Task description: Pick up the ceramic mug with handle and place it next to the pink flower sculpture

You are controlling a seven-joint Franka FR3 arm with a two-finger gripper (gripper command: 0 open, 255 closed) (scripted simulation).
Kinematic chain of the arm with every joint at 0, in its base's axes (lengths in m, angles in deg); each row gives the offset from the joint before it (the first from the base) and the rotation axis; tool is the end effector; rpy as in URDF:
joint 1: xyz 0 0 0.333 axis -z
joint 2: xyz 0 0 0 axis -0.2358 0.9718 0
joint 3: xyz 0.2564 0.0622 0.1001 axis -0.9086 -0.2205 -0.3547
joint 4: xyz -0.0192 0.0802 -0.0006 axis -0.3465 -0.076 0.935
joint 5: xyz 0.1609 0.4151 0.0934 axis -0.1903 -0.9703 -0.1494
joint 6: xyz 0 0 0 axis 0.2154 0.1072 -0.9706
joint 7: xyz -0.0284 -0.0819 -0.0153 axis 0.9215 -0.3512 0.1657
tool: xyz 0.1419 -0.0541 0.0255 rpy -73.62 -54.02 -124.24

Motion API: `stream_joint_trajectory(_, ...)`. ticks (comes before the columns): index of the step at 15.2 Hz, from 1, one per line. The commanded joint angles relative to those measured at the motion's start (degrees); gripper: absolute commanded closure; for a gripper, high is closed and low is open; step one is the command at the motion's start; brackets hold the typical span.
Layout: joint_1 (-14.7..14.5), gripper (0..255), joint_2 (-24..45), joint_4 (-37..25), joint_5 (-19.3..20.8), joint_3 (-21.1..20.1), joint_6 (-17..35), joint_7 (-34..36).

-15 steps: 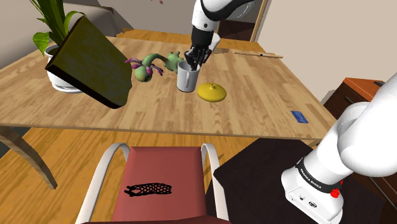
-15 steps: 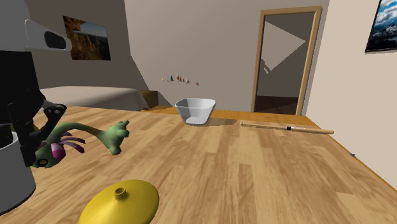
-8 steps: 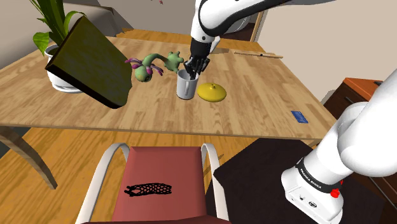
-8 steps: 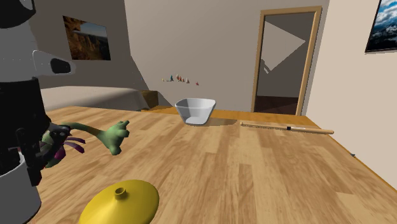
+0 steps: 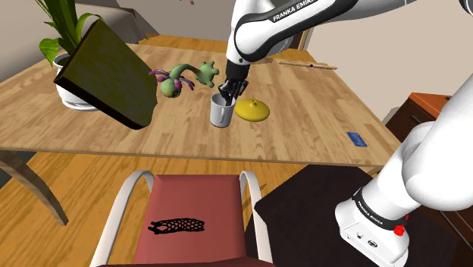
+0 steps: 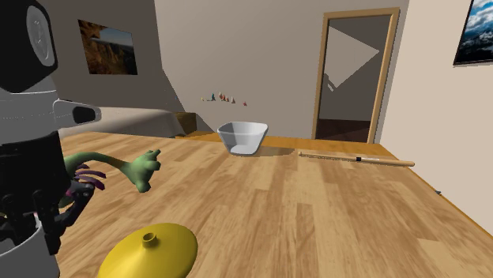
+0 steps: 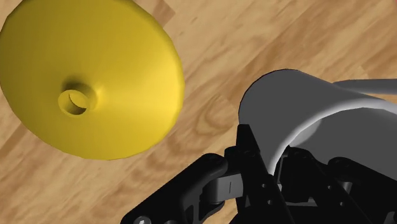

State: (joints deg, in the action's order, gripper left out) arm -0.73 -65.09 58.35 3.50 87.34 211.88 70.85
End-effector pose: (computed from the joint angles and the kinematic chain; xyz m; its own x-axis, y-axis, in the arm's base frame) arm 0.5825 0.1786 0.2615 0.9884 0.1417 0.0540 0.1454 -0.9868 -0.0714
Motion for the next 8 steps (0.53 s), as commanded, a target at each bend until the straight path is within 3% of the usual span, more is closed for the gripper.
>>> stream_joint_trajectory(1,-0.01,255,0.66,0.77,-0.06,-0.02,1.48,-0.10)
stream_joint_trajectory(8,-0.02,255,1.34,1.29,-0.11,-0.03,2.68,-0.18)
